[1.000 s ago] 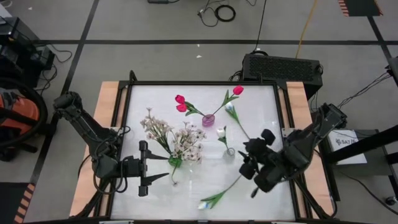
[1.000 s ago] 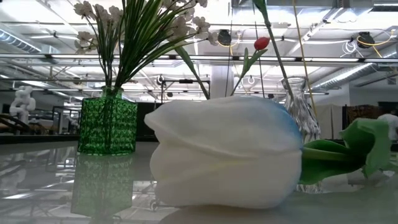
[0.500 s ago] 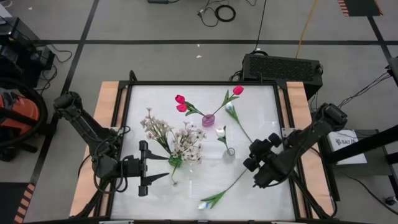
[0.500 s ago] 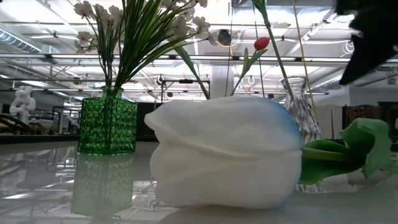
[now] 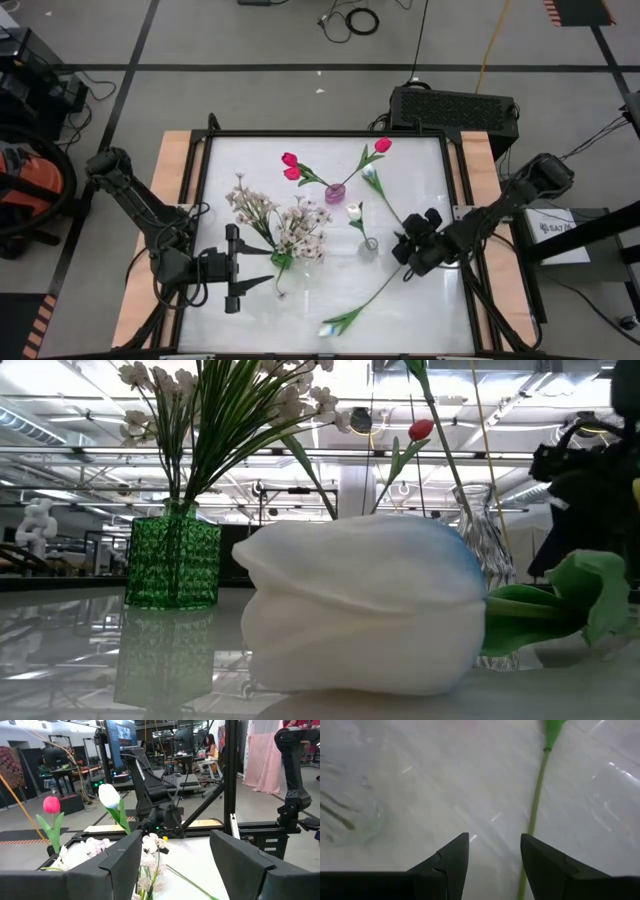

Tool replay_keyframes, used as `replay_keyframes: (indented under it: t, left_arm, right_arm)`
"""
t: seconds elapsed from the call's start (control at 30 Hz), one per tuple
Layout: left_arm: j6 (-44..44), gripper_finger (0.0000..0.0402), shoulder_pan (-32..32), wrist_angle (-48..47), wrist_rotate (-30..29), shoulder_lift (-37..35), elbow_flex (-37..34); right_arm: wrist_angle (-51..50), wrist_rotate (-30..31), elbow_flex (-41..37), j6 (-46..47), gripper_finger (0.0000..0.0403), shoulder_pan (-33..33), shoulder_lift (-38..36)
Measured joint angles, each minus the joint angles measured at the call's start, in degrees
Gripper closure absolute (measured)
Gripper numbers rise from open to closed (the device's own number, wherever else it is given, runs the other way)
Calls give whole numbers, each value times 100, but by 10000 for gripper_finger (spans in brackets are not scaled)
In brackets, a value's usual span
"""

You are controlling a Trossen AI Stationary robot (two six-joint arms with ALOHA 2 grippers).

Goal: Sort flowers into vase by color
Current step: Put the top white flower into the transparent vase

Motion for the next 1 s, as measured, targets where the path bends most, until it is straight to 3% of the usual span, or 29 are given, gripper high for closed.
replay_keyframes:
  t: [0.3,0.7,0.87,1.0]
  left_arm:
    - [7,159,0,0,2,0,0]
    - [13,159,0,-4,2,0,0]
    - [13,159,0,-6,2,0,0]
    - [13,159,0,-10,2,0,0]
  right_arm:
    - [929,5,-665,-476,249,-537,28]
    - [1221,139,-706,-61,394,-616,797]
    - [1335,250,-668,33,399,-577,956]
    - [932,256,-534,160,401,-456,632]
